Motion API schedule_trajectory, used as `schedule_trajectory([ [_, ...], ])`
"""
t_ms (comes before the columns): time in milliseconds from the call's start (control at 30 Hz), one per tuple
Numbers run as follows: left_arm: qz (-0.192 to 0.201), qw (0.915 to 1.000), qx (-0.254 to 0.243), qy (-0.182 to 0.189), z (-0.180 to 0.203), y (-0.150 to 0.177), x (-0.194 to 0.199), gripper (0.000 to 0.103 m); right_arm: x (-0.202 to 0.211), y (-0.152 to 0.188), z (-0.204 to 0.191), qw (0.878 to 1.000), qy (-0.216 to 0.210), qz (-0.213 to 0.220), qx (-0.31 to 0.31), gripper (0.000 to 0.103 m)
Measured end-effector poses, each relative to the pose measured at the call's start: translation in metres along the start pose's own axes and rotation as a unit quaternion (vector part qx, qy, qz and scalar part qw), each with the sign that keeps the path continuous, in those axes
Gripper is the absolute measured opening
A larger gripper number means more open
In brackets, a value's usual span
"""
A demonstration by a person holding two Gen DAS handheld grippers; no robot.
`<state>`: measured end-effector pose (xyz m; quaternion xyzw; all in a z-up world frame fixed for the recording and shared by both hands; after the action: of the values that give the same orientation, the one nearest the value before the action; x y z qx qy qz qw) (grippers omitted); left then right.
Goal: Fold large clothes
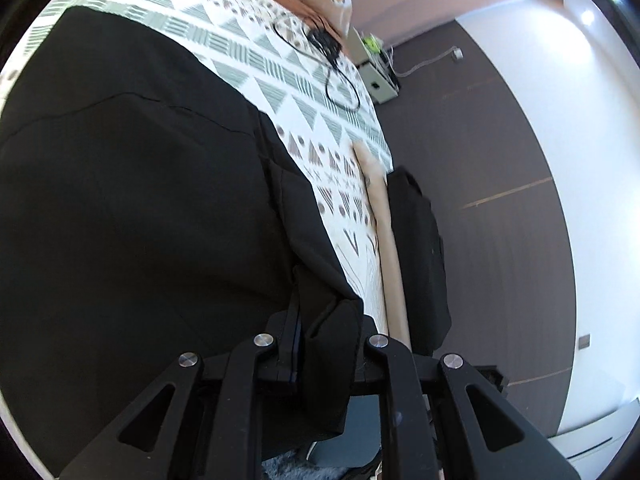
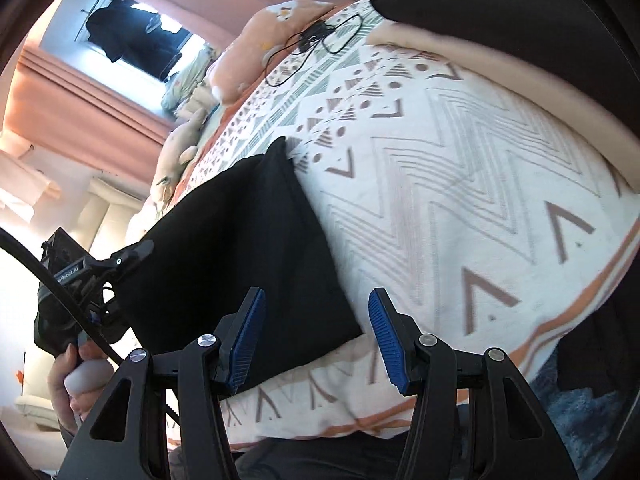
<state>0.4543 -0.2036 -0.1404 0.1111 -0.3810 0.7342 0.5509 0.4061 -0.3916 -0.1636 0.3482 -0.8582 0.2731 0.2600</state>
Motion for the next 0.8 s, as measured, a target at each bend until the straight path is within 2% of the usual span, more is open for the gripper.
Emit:
schedule_trajectory([
  [133,-0.02,0.9997,-0.008,0.01,0.013,0.003,-0.023,0.016,0.006,-0.008,0.009,1.0,0.002,-0.001,-0.005,0.052],
  [233,-0.036,0.9993,-0.003,-0.005,0.012,0.005,-0.04,0.016,0.014,-0.009,0.013,1.0,0.01,-0.007,0.0,0.052],
  [333,-0.044,0.9989,0.008,-0.01,0.008,0.011,-0.051,0.025,0.017,-0.013,0.015,1.0,0.011,-0.011,0.006,0.058],
  [367,-0.046,0.9988,0.013,-0.002,0.007,0.011,-0.051,0.035,0.02,-0.014,0.016,1.0,0.009,-0.011,0.007,0.062],
  [400,-0.046,0.9986,0.02,0.015,0.008,0.011,-0.051,0.053,0.022,-0.014,0.017,1.0,0.008,-0.01,0.006,0.063],
  [467,-0.042,0.9976,0.03,0.047,0.017,0.016,-0.048,0.074,0.024,-0.014,0.019,1.0,0.008,-0.013,0.002,0.063],
  [667,-0.03,0.9993,0.015,0.017,0.014,0.014,-0.022,0.075,0.023,-0.007,0.006,0.999,-0.012,-0.027,0.021,0.063],
  [800,0.0,0.9998,0.003,-0.022,0.0,0.015,0.024,0.075,0.011,-0.001,-0.014,0.998,-0.032,-0.039,0.034,0.063],
])
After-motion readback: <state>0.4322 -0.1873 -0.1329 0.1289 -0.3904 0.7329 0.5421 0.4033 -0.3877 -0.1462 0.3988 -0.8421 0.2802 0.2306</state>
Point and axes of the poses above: each gripper's, at about its wrist camera, not at the fingertips, and x roughly against the way its jaws point, z to its right, y to its underside, the point moved 9 cm from there along -x, roughly the way its jaws point, and after that the axes turned 14 degrees about -x, right-handed, at the moved point
